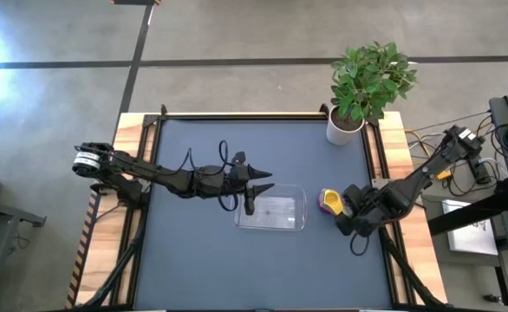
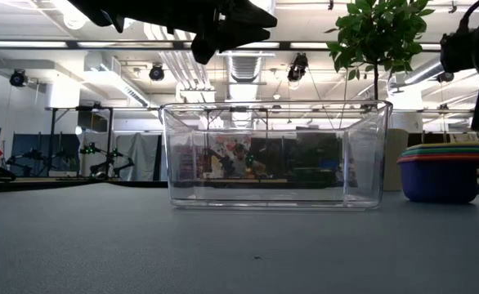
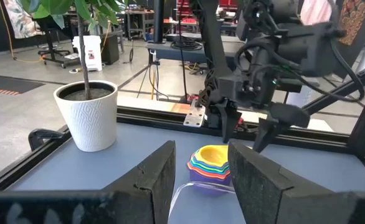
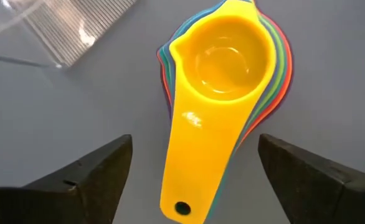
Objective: Nest measuring cups in basket
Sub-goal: Put the nested measuring cups into the transparent bin
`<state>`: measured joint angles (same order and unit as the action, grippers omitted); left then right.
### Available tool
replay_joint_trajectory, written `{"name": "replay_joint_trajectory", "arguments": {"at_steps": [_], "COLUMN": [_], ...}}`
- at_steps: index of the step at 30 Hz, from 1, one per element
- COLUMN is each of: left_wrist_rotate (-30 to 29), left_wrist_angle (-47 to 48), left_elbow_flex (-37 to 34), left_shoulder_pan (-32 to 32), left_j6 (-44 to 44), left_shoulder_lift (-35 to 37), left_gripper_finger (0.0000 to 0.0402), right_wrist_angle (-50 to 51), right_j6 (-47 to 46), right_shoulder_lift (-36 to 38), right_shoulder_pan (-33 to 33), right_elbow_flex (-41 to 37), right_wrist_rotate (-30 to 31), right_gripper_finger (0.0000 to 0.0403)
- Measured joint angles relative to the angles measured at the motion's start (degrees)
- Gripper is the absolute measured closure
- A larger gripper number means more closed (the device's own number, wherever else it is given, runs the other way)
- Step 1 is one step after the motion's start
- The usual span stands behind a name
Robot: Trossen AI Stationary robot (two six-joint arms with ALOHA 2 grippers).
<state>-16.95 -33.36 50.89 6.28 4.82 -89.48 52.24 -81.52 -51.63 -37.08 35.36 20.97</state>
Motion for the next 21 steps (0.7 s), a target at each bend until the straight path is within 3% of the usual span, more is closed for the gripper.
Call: {"name": "replay_joint_trajectory", "arguments": {"at_steps": [7,11,21], "left_wrist_rotate": [0.0,0.0,0.0], "left_wrist_angle": [0.0,0.0,0.0], "left_elbow_flex": [0.0,0.0,0.0], "left_shoulder_pan": [0.0,0.0,0.0], "left_j6": [-0.1,-0.1,-0.1], "left_shoulder_lift": [0.0,0.0,0.0], "left_gripper_finger": [0.0271,0.0271,0.0271], "right_wrist_angle": [3.8,3.8,1.5], "right_j6": [-0.5,-0.5,6.2], "right_shoulder_lift": [-9.2,-12.8,-16.0], "right_shoulder_pan": [0.0,1.6,8.0], "right_elbow_flex": [3.7,3.7,3.5], "right_wrist_rotate": [-0.6,-4.1,-8.2], "right_gripper_finger": [0.0059,0.0061,0.0088]}}
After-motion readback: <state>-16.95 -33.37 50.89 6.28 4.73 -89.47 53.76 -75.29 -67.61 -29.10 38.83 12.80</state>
